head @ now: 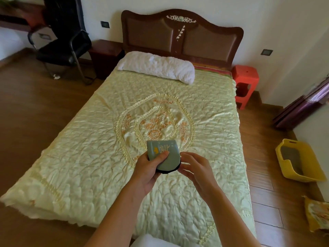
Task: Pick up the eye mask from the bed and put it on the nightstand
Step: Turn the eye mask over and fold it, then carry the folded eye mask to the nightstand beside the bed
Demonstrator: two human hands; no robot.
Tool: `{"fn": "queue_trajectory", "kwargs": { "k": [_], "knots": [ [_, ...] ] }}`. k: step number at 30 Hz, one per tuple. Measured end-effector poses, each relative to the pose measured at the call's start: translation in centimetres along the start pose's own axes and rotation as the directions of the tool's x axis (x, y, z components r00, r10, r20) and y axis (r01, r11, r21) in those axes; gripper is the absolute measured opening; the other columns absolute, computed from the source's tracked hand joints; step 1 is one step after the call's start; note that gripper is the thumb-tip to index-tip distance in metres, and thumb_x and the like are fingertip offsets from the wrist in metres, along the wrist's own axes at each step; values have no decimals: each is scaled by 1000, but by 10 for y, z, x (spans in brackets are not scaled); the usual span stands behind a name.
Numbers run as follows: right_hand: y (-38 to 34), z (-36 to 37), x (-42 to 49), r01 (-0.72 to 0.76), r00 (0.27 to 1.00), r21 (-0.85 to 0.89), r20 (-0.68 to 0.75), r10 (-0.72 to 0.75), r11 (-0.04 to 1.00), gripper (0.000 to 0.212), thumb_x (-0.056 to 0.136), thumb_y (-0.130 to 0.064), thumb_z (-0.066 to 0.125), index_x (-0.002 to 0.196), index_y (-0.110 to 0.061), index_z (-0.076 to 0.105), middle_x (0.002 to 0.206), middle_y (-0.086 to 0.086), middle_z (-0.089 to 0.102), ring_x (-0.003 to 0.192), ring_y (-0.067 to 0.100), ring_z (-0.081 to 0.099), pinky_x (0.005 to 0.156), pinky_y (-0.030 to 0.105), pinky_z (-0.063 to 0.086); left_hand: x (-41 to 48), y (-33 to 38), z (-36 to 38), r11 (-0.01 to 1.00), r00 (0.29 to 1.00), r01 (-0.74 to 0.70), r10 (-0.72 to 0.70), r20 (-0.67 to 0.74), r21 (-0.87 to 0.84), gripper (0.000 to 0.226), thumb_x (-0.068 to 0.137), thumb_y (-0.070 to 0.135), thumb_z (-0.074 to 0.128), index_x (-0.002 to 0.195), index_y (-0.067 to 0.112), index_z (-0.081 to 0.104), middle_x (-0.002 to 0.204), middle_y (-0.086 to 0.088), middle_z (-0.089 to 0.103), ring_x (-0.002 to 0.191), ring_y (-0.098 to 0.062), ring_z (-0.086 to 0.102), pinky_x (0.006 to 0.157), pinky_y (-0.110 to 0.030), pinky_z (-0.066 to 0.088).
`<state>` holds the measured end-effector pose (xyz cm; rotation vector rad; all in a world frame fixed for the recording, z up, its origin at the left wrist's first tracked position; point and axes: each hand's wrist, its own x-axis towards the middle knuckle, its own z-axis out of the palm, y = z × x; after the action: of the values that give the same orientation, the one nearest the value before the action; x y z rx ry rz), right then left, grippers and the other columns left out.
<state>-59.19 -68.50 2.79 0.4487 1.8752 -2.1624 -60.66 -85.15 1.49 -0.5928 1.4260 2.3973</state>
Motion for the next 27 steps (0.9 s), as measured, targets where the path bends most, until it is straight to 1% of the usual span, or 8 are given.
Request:
{"fn": "queue_trajectory", "kwargs": {
  "k": [6, 11, 13, 15, 19, 22, 25, 27],
  "knots": [
    [14, 41, 4, -36, 983, -78, 178, 50, 996, 20, 98, -23, 63, 103, -15, 80, 101, 8, 83, 96, 26, 78, 79, 29, 59, -25, 3, -42, 994, 984, -76, 63, -166, -74, 27, 78, 14, 78, 104, 7, 71, 90, -7, 78, 81, -19, 75, 56, -25, 57],
    [23, 76, -1, -28, 923, -158, 375, 86, 987, 20, 98, -20, 61, 99, -15, 81, 98, 10, 82, 94, 27, 78, 76, 29, 59, -64, -1, -73, 971, 921, -184, 118, -371, -150, 28, 79, 12, 78, 106, 5, 70, 100, -14, 78, 87, -23, 75, 61, -27, 60],
    [29, 88, -8, -39, 885, -180, 450, 117, 983, 20, 97, -20, 62, 98, -14, 81, 100, 12, 82, 95, 28, 78, 76, 28, 59, -85, -8, -84, 955, 888, -236, 136, -438, -180, 28, 79, 12, 78, 105, 6, 71, 97, -11, 79, 89, -20, 76, 63, -25, 60],
    [37, 99, -18, -40, 840, -208, 523, 146, 977, 20, 96, -21, 62, 97, -15, 81, 101, 12, 82, 96, 27, 78, 75, 27, 60, -109, -17, -93, 937, 850, -283, 146, -505, -206, 31, 78, 12, 78, 107, 7, 70, 100, -9, 79, 94, -21, 75, 71, -28, 61],
    [59, 119, -47, -46, 722, -267, 657, 217, 963, 20, 96, -22, 63, 99, -15, 81, 103, 10, 81, 96, 25, 78, 72, 24, 61, -156, -44, -109, 900, 763, -362, 136, -632, -244, 31, 80, 12, 77, 110, 8, 69, 105, -10, 78, 100, -22, 73, 82, -33, 60],
    [76, 133, -70, -42, 646, -314, 716, 266, 948, 19, 96, -22, 64, 98, -15, 81, 101, 9, 82, 95, 25, 78, 74, 26, 62, -189, -63, -119, 866, 690, -426, 124, -713, -262, 34, 78, 13, 78, 110, 9, 68, 104, -8, 79, 97, -21, 74, 78, -32, 61],
    [91, 148, -92, -28, 573, -375, 753, 323, 926, 19, 97, -21, 64, 104, -11, 79, 102, 10, 82, 97, 26, 78, 83, 35, 64, -220, -78, -128, 840, 629, -478, 123, -767, -258, 39, 75, 16, 78, 112, 10, 67, 103, -7, 79, 96, -21, 74, 73, -31, 61],
    [98, 161, -106, -14, 527, -401, 776, 347, 916, 21, 97, -21, 64, 107, -7, 77, 103, 12, 81, 97, 26, 78, 84, 37, 64, -240, -85, -136, 812, 577, -527, 123, -807, -253, 45, 69, 19, 80, 111, 10, 67, 103, -7, 79, 96, -21, 74, 70, -30, 61]
  ]
}}
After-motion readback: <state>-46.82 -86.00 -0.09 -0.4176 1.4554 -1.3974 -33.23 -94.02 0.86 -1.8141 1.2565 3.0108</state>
